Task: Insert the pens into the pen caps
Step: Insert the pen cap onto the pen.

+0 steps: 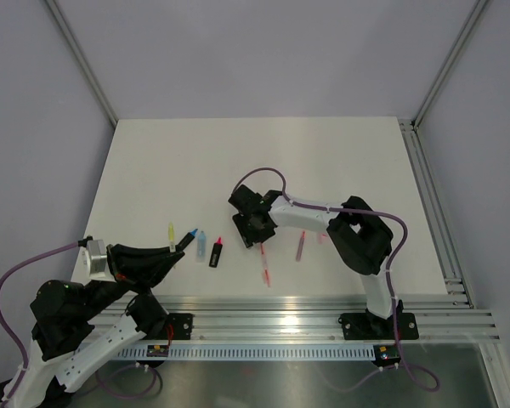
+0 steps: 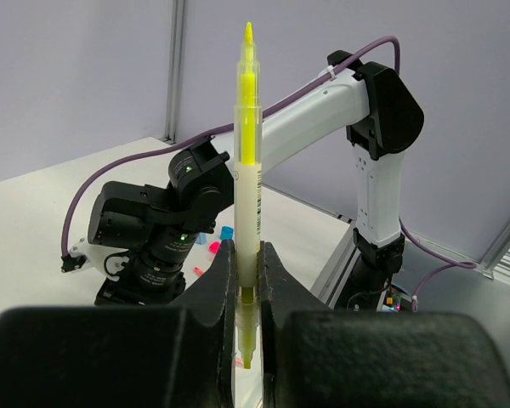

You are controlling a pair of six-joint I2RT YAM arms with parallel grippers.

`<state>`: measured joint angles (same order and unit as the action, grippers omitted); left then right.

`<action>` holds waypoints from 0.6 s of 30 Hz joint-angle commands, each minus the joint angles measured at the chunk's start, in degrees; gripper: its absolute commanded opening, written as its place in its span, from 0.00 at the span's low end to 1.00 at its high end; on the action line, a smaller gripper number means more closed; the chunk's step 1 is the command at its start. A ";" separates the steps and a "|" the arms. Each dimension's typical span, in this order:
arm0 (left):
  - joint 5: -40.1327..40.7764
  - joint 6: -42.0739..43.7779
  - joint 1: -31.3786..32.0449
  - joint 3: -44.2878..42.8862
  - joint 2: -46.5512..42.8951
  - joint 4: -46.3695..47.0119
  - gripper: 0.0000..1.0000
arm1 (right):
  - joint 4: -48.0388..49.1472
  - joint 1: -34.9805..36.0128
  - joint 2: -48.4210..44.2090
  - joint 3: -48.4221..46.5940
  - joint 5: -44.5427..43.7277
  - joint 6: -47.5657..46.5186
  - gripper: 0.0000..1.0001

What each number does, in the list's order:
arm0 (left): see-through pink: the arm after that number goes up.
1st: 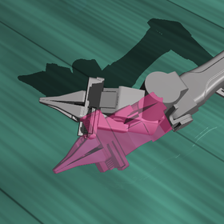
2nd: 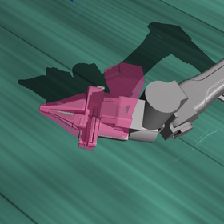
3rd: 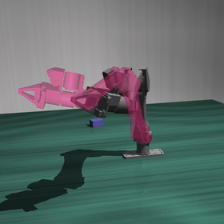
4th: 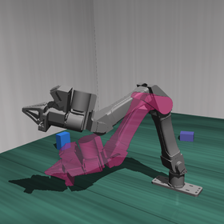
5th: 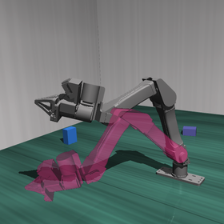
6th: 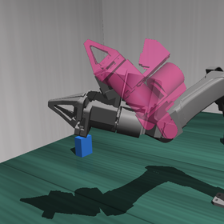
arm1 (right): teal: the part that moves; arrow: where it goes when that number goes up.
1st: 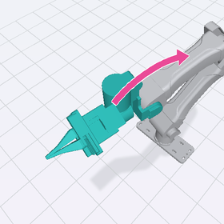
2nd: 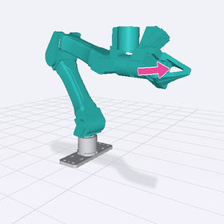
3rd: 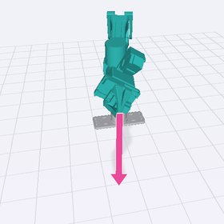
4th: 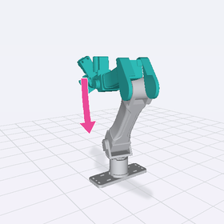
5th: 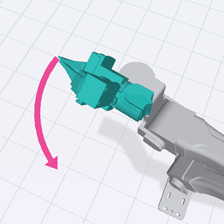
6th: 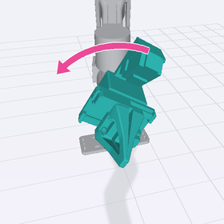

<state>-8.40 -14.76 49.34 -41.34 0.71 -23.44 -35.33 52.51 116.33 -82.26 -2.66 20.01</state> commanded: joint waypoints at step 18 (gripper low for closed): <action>-0.82 0.88 -0.21 -0.67 0.43 2.52 0.00 | -3.69 1.28 0.21 -5.28 -6.48 -5.51 0.51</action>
<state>-8.40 -14.76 49.34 -41.34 0.73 -23.44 -39.05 53.30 117.60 -84.97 -7.97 16.91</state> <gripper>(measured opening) 0.075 0.525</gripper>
